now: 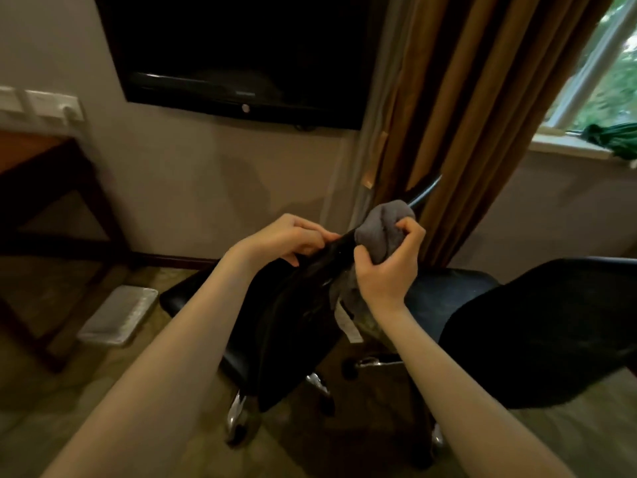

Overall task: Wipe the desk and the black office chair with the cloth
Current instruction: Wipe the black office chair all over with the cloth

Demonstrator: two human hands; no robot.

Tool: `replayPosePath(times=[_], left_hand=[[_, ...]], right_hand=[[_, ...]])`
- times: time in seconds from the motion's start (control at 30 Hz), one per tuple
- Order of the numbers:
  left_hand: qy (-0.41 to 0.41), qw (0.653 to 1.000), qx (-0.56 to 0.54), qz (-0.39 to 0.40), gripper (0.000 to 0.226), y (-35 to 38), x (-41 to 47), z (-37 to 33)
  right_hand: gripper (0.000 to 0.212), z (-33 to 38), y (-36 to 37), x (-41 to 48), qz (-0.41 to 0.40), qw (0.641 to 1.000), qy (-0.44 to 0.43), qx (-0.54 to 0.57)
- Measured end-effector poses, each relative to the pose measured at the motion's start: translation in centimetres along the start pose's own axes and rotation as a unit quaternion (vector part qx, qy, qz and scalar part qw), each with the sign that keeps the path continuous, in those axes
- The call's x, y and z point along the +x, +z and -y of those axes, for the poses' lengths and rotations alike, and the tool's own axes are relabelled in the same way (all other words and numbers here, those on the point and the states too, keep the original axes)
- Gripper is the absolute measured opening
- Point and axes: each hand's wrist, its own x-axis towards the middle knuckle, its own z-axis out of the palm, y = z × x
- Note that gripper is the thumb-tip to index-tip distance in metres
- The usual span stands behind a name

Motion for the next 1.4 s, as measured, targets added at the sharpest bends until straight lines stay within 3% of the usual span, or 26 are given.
replayPosePath(times=[0.23, 0.4, 0.53, 0.6, 0.67, 0.73, 0.77, 0.83, 0.9, 1.07, 1.17, 1.27, 1.33, 1.4], left_hand=[[0.087, 0.991, 0.014, -0.098, 0.028, 1.9, -1.6, 2.3], [0.081, 0.975, -0.027, -0.204, 0.035, 5.0, -3.8, 2.8], [0.093, 0.945, -0.089, -0.301, 0.037, 5.6, -5.3, 3.0], [0.075, 0.953, -0.036, -0.293, 0.032, 6.0, -5.8, 3.0], [0.050, 0.961, 0.023, -0.273, 0.028, 6.3, -5.9, 3.1], [0.035, 0.959, 0.041, -0.279, 0.039, 6.4, -5.7, 3.2], [0.040, 0.955, 0.058, -0.287, 0.043, 6.3, -5.7, 3.4], [0.053, 0.949, 0.091, -0.299, 0.044, 5.8, -5.5, 3.6], [0.071, 0.939, 0.104, -0.321, 0.039, 5.2, -5.1, 4.2], [0.164, 0.887, 0.116, -0.415, 0.015, 6.7, -3.1, 5.2], [0.181, 0.881, 0.092, -0.428, 0.014, 6.5, -2.7, 5.9], [0.198, 0.861, 0.055, -0.465, 0.018, 6.6, -2.3, 6.7], [0.206, 0.852, 0.029, -0.480, 0.018, 7.0, -2.2, 7.1], [0.201, 0.855, 0.019, -0.478, 0.016, 6.7, -2.3, 7.3]], right_hand=[[0.052, -1.4, 1.1, -1.8, -0.030, 0.993, -0.067, 0.095], [0.054, 0.5, 1.3, -4.4, 0.043, 0.969, -0.237, 0.050], [0.051, 2.3, -0.4, -4.5, 0.130, 0.958, -0.257, 0.012], [0.048, 1.4, -0.5, -4.5, 0.227, 0.923, -0.307, -0.054], [0.050, -0.9, 0.2, -5.3, 0.385, 0.831, -0.354, -0.191], [0.051, -5.1, 0.8, -7.2, 0.511, 0.745, -0.341, -0.261], [0.049, -7.3, 0.6, -8.2, 0.540, 0.740, -0.305, -0.259], [0.049, -11.2, -0.1, -8.7, 0.532, 0.780, -0.239, -0.227], [0.048, -13.2, -0.7, -7.5, 0.466, 0.834, -0.222, -0.196], [0.048, -7.7, -1.2, -3.6, 0.151, 0.962, -0.223, -0.035], [0.057, -3.8, 0.5, -3.7, 0.041, 0.977, -0.210, 0.005], [0.054, -3.1, 3.7, -6.1, 0.012, 0.976, -0.218, -0.003], [0.045, -4.2, 5.5, -8.3, 0.043, 0.961, -0.269, -0.046], [0.046, -5.4, 6.4, -10.0, 0.168, 0.924, -0.325, -0.113]])
